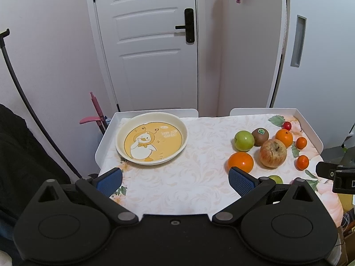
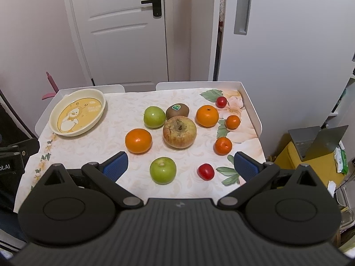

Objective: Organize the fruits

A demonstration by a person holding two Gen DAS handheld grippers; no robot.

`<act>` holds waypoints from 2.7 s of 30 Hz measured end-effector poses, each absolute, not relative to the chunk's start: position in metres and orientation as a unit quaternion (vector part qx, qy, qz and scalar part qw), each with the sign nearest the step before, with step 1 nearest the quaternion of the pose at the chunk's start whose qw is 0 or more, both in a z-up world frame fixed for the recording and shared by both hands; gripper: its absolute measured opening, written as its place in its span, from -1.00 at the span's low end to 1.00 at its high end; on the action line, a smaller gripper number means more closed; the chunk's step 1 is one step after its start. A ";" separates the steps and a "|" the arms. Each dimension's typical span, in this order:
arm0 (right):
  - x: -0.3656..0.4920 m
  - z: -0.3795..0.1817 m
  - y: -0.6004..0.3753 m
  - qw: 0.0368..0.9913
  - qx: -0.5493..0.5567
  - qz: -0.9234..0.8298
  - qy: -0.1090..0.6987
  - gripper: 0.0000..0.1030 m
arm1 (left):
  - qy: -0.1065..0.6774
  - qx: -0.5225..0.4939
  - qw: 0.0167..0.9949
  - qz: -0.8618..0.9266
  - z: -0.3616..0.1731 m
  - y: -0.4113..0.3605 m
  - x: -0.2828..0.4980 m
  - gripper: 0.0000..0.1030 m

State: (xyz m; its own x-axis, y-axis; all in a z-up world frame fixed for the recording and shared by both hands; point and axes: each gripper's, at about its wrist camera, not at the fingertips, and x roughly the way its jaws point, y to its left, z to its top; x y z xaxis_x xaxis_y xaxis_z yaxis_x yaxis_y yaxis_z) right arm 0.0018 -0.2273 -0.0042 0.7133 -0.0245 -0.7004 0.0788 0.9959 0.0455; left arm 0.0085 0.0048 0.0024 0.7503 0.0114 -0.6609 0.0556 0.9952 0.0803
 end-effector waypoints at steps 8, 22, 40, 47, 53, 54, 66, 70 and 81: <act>0.005 -0.004 -0.225 0.925 0.035 -0.027 0.376 1.00 | 0.349 0.053 0.936 -0.011 0.004 0.004 0.008 1.00; 0.007 -0.001 -0.220 0.926 0.035 -0.030 0.375 1.00 | 0.351 0.053 0.935 -0.012 0.004 0.007 0.010 1.00; 0.003 -0.012 -0.233 0.925 0.057 -0.054 0.373 1.00 | 0.360 0.062 0.928 -0.079 -0.007 0.000 0.027 1.00; 0.007 -0.034 -0.264 0.920 0.064 -0.065 0.381 1.00 | 0.374 0.071 0.919 -0.104 -0.033 -0.026 0.031 1.00; 0.019 -0.055 -0.297 0.918 0.043 -0.050 0.390 1.00 | 0.390 0.068 0.911 -0.118 -0.053 -0.060 0.030 1.00; 0.022 -0.058 -0.302 0.918 0.038 -0.044 0.393 1.00 | 0.390 0.068 0.911 -0.118 -0.057 -0.067 0.030 1.00; 0.072 -0.105 -0.348 0.915 0.006 0.016 0.404 1.00 | 0.410 0.073 0.904 -0.098 -0.106 -0.141 0.045 0.88; 0.090 -0.120 -0.353 0.913 0.005 0.035 0.407 1.00 | 0.419 0.062 0.901 -0.091 -0.121 -0.156 0.054 0.88; 0.122 -0.152 -0.359 0.900 0.014 0.067 0.430 0.77 | 0.438 0.044 0.894 -0.081 -0.150 -0.179 0.082 0.63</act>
State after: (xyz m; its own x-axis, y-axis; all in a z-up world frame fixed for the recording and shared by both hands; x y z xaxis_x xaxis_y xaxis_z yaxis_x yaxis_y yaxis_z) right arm 0.1223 -0.3587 -0.1518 0.6205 0.1321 -0.7730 -0.1085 0.9907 0.0822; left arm 0.0816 -0.1788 -0.1497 0.6028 -0.1060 -0.7909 0.1839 0.9829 0.0084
